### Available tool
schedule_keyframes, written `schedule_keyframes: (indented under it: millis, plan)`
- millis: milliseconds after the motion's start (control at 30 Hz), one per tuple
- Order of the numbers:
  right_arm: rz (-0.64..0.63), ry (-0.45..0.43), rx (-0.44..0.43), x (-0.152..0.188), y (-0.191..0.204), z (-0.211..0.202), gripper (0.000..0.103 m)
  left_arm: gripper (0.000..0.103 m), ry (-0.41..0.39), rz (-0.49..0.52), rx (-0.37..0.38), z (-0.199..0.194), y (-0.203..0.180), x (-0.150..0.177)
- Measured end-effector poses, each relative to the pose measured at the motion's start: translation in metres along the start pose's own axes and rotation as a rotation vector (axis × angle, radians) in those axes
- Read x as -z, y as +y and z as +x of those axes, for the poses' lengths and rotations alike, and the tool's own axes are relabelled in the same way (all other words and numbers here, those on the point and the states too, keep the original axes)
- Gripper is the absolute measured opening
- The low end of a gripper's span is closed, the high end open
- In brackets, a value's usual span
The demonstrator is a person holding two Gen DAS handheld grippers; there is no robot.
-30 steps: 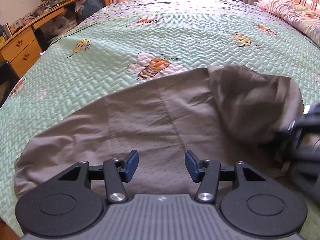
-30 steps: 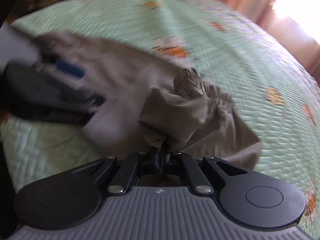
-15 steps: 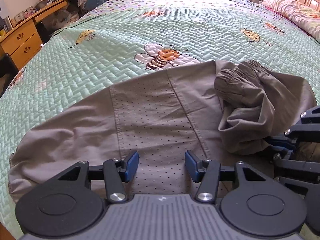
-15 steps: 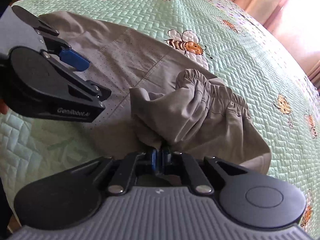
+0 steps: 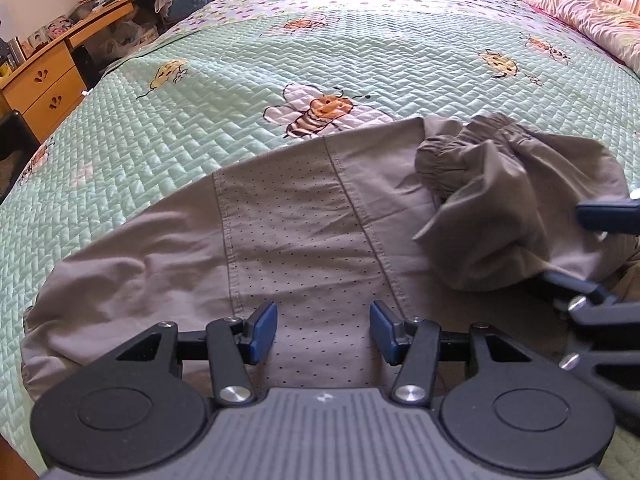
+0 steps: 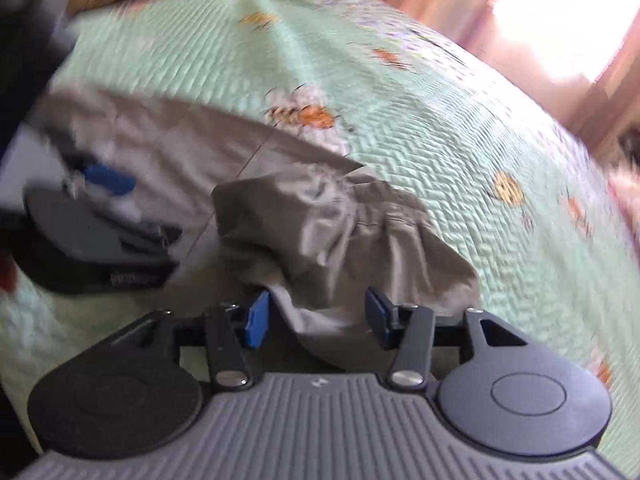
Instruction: Fold clothes
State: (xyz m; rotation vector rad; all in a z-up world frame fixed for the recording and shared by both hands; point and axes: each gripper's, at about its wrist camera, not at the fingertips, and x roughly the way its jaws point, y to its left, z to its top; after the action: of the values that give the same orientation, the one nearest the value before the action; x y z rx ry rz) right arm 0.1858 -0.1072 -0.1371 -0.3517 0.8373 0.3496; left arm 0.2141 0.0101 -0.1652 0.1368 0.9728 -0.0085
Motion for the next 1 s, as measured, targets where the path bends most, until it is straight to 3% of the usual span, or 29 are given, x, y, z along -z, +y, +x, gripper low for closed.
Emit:
schedule_keyframes:
  millis: [67, 200, 233, 400, 533, 667, 733, 767, 800, 833, 1000]
  plan:
    - [0.153, -0.030, -0.109, 0.006, -0.030, -0.013, 0.053, 0.055, -0.012, 0.003, 0.007, -0.005, -0.001, -0.002]
    - [0.435, -0.078, -0.163, 0.042, -0.115, -0.034, 0.053, 0.057, -0.052, 0.011, 0.047, -0.015, -0.004, -0.010]
    - [0.487, -0.089, -0.150, 0.051, -0.134, -0.037, 0.053, 0.057, -0.061, 0.014, 0.057, -0.017, -0.006, -0.014]
    - [0.525, -0.044, 0.135, 0.110, -0.192, -0.047, 0.054, 0.063, -0.073, 0.078, 0.046, -0.008, -0.031, -0.033]
    - [0.669, -0.040, 0.130, 0.148, -0.216, -0.048, 0.055, 0.064, -0.053, 0.091, 0.025, 0.009, -0.044, -0.047]
    - [0.658, -0.025, 0.151, 0.150, -0.221, -0.027, 0.062, 0.064, 0.012, 0.116, -0.004, 0.033, -0.057, -0.056]
    - [0.683, -0.025, 0.164, 0.148, -0.229, -0.025, 0.061, 0.044, 0.031, 0.135, 0.028, 0.035, -0.061, -0.056]
    - [0.706, -0.068, 0.159, 0.148, -0.233, -0.033, 0.061, 0.035, 0.038, 0.144, 0.047, 0.036, -0.063, -0.056]
    - [0.728, -0.116, 0.159, 0.150, -0.237, -0.043, 0.061, 0.011, 0.045, 0.153, 0.067, 0.036, -0.065, -0.056]
    - [0.747, -0.149, 0.161, 0.153, -0.242, -0.052, 0.061, 0.000, 0.053, 0.162, 0.086, 0.036, -0.067, -0.055]
    - [0.859, -0.108, 0.181, 0.195, -0.261, -0.082, 0.064, 0.000, 0.001, 0.124, 0.075, 0.020, -0.059, -0.064]
